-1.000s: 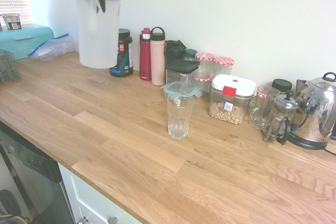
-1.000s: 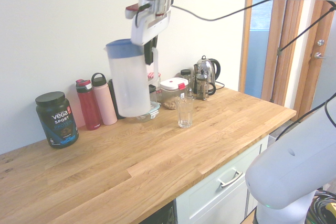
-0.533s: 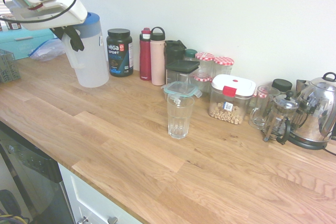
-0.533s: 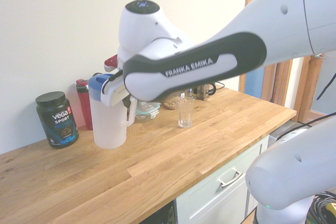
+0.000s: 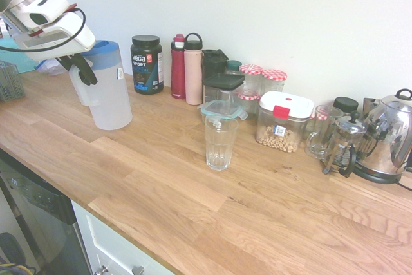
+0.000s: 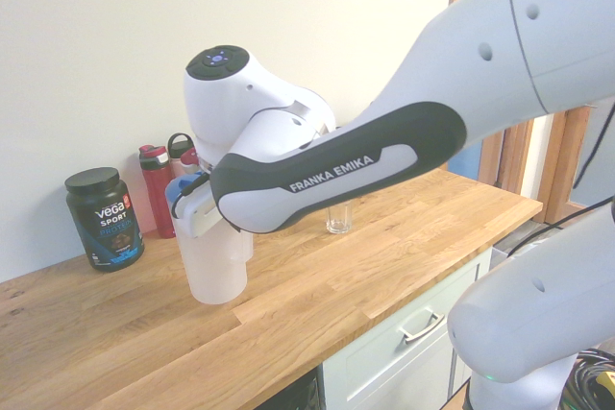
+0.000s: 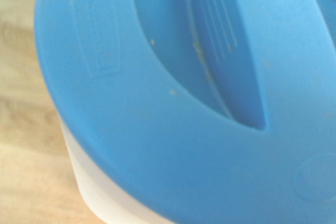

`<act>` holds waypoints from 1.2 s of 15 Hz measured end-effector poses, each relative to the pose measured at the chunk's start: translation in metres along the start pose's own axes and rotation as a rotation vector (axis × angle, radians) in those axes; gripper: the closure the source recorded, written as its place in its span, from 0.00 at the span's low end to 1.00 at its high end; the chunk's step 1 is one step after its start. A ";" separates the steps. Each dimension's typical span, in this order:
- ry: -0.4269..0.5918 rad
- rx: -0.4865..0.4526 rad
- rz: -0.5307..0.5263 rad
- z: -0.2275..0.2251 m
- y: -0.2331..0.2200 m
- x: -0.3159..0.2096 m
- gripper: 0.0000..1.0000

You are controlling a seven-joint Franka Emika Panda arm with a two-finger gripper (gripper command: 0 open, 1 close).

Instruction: Pour me some water

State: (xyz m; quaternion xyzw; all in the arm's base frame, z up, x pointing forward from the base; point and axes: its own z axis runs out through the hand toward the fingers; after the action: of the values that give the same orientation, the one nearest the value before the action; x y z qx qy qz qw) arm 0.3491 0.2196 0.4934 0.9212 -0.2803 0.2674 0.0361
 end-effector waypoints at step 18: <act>-0.059 -0.091 0.054 0.068 -0.086 0.064 0.00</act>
State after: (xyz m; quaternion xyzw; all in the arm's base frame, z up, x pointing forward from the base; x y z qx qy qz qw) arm 0.4723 0.2455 0.4753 0.9182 -0.3179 0.2281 0.0627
